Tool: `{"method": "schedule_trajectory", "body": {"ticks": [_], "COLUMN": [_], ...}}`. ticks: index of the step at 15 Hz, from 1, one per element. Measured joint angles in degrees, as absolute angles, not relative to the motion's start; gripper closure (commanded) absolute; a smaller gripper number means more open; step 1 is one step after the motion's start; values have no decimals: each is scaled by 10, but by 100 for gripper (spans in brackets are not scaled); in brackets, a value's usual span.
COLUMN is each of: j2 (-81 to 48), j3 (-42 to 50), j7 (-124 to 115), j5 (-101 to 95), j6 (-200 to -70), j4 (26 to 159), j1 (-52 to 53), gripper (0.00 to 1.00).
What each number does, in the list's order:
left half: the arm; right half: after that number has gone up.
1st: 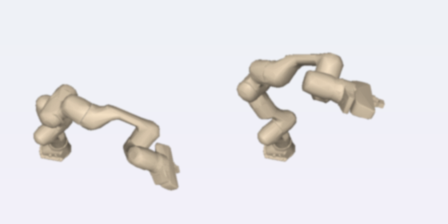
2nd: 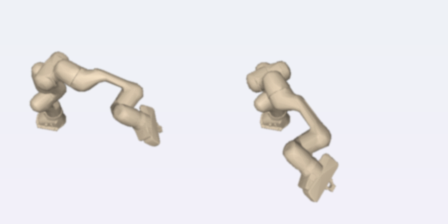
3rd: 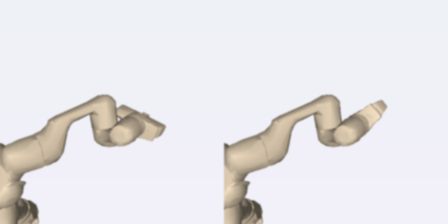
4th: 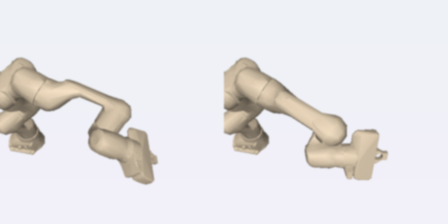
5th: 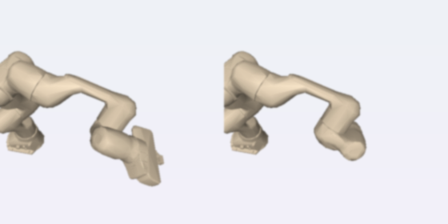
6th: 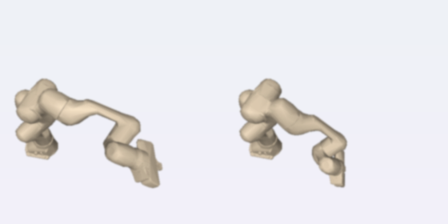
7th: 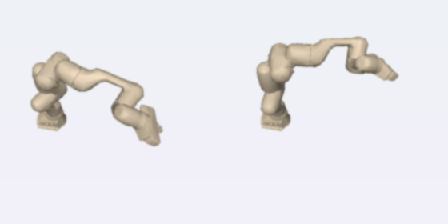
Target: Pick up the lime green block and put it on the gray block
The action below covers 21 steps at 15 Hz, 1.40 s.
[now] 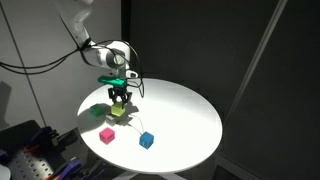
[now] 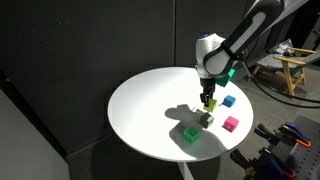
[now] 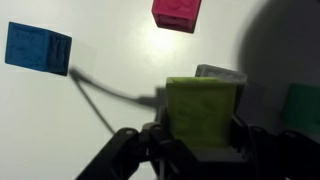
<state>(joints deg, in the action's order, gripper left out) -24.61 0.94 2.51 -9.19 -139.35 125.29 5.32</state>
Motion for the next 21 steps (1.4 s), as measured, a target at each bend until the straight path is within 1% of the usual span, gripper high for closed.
{"method": "schedule_trajectory", "body": {"ticks": [21], "j2": [-225], "j3": [-6], "j7": [-73], "j5": [-85], "j6": [-1391], "j4": [1288], "j1": [67], "gripper": [69]}}
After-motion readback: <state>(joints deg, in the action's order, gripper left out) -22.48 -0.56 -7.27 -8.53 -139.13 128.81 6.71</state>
